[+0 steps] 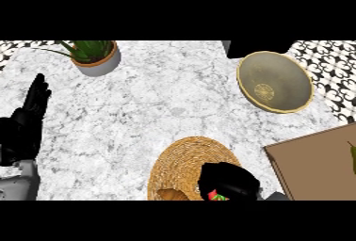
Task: Pick the tomato from the placemat and place it in the bowl
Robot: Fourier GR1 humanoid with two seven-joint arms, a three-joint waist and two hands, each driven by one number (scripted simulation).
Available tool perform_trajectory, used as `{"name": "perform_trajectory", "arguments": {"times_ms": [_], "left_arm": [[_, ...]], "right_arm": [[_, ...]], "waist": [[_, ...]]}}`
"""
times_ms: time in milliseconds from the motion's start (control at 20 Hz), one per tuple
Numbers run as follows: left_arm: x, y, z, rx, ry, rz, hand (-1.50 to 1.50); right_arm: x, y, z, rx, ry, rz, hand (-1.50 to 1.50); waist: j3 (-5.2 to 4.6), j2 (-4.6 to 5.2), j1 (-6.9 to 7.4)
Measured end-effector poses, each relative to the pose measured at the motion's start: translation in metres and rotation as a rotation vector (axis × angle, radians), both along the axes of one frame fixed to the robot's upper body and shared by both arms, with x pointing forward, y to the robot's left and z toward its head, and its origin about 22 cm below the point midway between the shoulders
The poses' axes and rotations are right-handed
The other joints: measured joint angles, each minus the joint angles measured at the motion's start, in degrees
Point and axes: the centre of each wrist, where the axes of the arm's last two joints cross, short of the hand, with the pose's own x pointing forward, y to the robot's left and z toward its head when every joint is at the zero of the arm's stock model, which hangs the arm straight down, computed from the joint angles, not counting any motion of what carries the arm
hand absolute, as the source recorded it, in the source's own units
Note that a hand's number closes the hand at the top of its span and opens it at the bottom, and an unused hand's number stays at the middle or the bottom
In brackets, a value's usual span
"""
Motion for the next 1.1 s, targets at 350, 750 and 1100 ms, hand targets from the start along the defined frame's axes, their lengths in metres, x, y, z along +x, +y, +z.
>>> {"name": "perform_trajectory", "arguments": {"times_ms": [350, 750, 1100], "left_arm": [[-0.006, 0.003, 0.0, 0.007, -0.007, 0.004, 0.0], [0.003, -0.015, 0.005, 0.004, -0.037, -0.072, 0.0], [0.014, -0.028, 0.012, 0.003, -0.046, -0.122, 0.0]], "right_arm": [[-0.043, -0.06, 0.048, 0.177, -0.025, -0.248, 1.5], [-0.071, -0.117, 0.136, 0.284, -0.1, -0.535, 1.5], [-0.036, -0.149, 0.17, 0.385, -0.102, -0.712, 1.5]], "waist": [[-0.18, 0.68, -0.12], [-0.06, 1.93, 4.1], [0.04, 2.41, 6.85]]}}
